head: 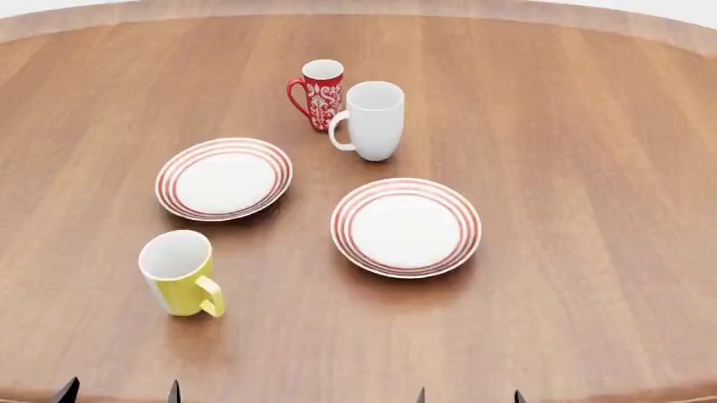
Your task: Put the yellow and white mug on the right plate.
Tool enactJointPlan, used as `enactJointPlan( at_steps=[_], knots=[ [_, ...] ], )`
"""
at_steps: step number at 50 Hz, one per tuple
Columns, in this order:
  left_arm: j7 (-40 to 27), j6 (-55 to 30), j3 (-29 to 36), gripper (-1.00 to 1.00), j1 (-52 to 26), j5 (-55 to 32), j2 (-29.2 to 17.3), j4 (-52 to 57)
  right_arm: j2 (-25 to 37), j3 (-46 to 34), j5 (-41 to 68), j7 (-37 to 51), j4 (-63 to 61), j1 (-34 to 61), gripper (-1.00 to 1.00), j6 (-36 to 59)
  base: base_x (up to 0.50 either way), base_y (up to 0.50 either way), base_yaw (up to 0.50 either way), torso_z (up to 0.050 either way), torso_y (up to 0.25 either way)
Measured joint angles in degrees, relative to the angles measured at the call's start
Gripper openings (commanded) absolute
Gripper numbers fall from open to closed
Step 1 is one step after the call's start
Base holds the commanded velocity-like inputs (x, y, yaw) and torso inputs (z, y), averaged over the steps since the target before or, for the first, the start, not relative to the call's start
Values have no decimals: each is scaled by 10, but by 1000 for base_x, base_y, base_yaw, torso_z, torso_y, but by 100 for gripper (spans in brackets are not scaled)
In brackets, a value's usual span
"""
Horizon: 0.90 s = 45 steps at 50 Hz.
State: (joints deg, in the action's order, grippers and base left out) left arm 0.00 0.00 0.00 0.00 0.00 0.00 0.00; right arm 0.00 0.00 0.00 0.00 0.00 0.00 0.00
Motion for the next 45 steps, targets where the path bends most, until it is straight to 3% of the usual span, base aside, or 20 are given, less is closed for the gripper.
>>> enactJointPlan(
  at_steps=[31,45],
  knots=[
    [-39,-15,41,100,-15,-39,-32,-7,33,-42,31,33,-21,-5,100,5,0,0,0,0,0],
    [-46,-11,56,100,-14,-54,-43,-6,44,-51,48,46,-28,-8,100,-2,0,500,0,0,0]
  ],
)
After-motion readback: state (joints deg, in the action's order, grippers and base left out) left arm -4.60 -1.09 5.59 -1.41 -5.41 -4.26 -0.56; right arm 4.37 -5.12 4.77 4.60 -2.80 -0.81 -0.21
